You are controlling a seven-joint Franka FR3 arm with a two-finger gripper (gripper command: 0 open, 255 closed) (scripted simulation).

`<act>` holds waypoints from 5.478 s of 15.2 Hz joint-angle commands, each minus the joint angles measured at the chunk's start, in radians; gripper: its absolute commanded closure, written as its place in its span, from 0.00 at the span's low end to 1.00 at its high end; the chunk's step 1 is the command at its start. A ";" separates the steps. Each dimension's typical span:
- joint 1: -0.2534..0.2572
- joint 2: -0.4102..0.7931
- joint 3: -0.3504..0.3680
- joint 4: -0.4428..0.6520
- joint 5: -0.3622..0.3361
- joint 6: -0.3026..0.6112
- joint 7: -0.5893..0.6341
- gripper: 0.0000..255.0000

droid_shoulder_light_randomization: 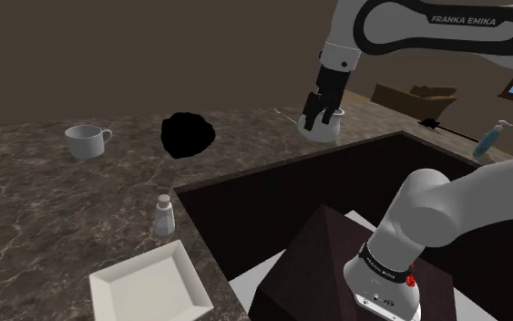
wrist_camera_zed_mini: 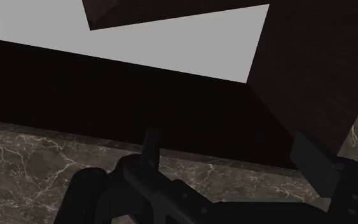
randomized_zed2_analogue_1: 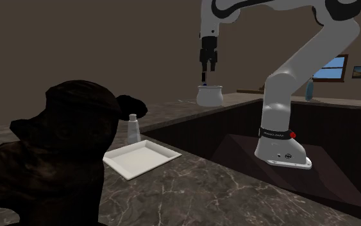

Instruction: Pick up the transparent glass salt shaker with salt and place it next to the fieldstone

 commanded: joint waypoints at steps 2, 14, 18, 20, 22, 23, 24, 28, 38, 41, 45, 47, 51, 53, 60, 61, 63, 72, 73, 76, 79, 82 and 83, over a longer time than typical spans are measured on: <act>0.008 0.003 0.016 -0.016 0.014 0.026 0.022 0.00; 0.099 0.158 0.228 -0.108 0.155 0.370 0.282 0.00; 0.115 0.256 0.304 -0.092 0.173 0.489 0.372 0.00; 0.118 0.312 0.343 -0.076 0.172 0.546 0.420 0.00; 0.117 0.372 0.383 -0.053 0.162 0.601 0.471 0.00; 0.115 0.404 0.403 -0.040 0.153 0.628 0.499 0.00; 0.113 0.436 0.423 -0.025 0.142 0.653 0.528 0.00; 0.097 0.573 0.501 0.048 0.061 0.742 0.661 0.00; 0.118 0.875 0.567 0.241 -0.247 0.845 0.985 0.00; 0.125 0.915 0.555 0.244 -0.289 0.871 1.014 0.00; 0.133 0.949 0.543 0.250 -0.326 0.893 1.039 0.00; 0.133 0.949 0.543 0.250 -0.326 0.893 1.039 0.00; 0.133 0.948 0.543 0.249 -0.325 0.893 1.039 0.00; 0.133 0.948 0.543 0.249 -0.325 0.893 1.039 1.00; 0.133 0.949 0.543 0.249 -0.326 0.893 1.039 1.00; 0.133 0.949 0.543 0.250 -0.326 0.893 1.039 1.00; 0.126 0.929 0.551 0.255 -0.300 0.872 1.019 1.00; 0.109 0.849 0.576 0.293 -0.200 0.774 0.939 1.00; 0.108 0.841 0.578 0.299 -0.190 0.763 0.931 1.00; 0.105 0.819 0.581 0.317 -0.164 0.728 0.910 1.00; 0.103 0.798 0.583 0.337 -0.141 0.692 0.890 1.00; 0.102 0.779 0.584 0.359 -0.120 0.656 0.873 1.00; 0.101 0.774 0.584 0.367 -0.114 0.644 0.868 1.00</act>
